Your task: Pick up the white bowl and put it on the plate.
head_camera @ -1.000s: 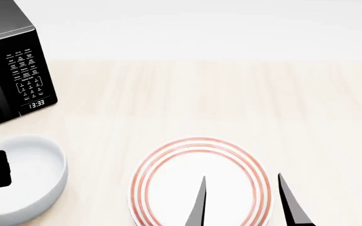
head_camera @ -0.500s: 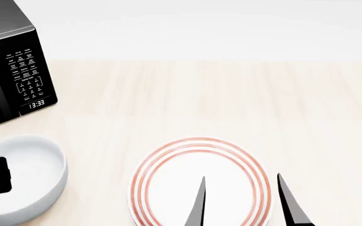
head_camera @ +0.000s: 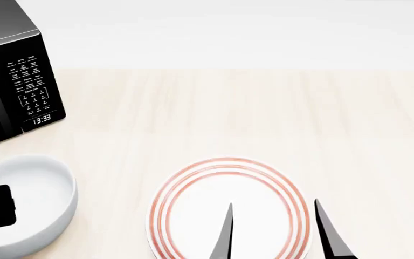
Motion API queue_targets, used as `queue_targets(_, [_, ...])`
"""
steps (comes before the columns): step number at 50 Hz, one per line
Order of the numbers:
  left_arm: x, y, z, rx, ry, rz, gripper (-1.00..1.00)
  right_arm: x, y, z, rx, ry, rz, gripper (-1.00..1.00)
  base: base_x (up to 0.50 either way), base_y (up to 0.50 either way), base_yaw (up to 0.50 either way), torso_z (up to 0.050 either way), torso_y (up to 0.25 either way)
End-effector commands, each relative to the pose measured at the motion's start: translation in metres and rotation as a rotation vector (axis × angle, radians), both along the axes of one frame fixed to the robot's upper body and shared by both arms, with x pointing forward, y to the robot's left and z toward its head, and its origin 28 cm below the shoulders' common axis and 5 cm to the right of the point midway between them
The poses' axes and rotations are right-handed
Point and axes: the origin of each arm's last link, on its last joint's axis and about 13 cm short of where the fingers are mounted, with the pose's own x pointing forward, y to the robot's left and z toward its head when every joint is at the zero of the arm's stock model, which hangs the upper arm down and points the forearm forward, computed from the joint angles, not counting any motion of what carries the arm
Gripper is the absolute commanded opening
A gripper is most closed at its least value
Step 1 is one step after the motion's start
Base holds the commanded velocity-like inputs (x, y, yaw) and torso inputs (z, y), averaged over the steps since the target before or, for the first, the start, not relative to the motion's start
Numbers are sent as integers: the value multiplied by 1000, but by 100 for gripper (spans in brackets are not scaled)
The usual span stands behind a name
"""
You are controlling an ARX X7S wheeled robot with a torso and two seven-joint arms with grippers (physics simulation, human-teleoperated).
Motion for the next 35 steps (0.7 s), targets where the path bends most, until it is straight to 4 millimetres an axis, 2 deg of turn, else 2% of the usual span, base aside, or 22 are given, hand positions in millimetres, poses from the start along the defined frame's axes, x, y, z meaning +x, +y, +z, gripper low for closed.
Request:
queue_targets(1, [5,1,-7,14,29,33,100,3,-2,1,-6,-17,-15,100,0,0,0,0,0])
queue_targets(2, [4,1,-7,14,29,33,100,2,-1,1,-7,-17,-14,100,0,0,0,0,0])
queue_targets(3, [3,1,-8,13,31,37,-100,2,-1,1,-7,-17,-14,100,0,0,0,0,0])
queue_targets(29, [-4,-3,-7,-42,3,40,-100,2,-1,1,-7,-17,-12,100,0,0,0,0,0])
queue_targets(35, [0,-10,3,-62,-35,20,-100,1,0,1,-9,-17,-10,100,0,0,0,0,0])
